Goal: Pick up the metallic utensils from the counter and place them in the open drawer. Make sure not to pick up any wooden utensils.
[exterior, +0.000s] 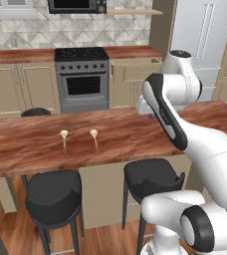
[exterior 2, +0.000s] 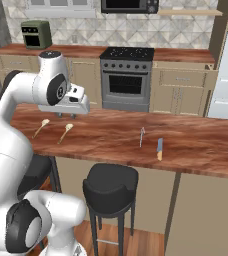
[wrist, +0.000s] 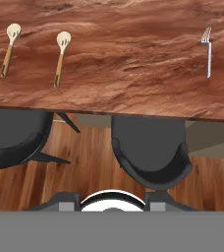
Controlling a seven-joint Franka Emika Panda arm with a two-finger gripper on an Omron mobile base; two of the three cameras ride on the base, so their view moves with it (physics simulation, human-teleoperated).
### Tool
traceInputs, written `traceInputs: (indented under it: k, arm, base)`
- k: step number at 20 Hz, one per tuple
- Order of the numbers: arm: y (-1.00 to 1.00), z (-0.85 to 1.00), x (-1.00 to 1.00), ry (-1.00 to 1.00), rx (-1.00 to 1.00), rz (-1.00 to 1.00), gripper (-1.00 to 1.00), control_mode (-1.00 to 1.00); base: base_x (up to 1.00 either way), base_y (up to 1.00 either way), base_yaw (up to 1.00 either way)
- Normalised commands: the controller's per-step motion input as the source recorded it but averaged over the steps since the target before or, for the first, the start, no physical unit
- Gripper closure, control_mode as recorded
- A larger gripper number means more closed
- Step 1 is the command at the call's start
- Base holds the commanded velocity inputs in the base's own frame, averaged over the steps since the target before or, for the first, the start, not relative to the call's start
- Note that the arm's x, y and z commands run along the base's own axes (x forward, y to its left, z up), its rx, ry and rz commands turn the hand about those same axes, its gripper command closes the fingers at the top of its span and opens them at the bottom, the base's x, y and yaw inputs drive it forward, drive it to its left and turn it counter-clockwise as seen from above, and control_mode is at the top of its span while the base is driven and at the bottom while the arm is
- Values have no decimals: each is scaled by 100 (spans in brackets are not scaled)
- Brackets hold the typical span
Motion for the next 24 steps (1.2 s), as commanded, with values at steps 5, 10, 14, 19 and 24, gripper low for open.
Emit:
traceInputs:
  k: [5,10,14,19,24]
  arm:
    - [-2,0,0,0,0,0,-100,-100]
    - [-6,0,0,0,0,0,-100,-100]
    - [-39,0,0,0,0,-1,-100,-100]
    - [-87,0,17,0,0,0,-100,-100]
    - [-100,-12,43,0,0,0,-100,-100]
  base:
    - [0,0,0]
    - [0,0,0]
    - [0,0,0]
    - [0,0,0]
    - [0,0,0]
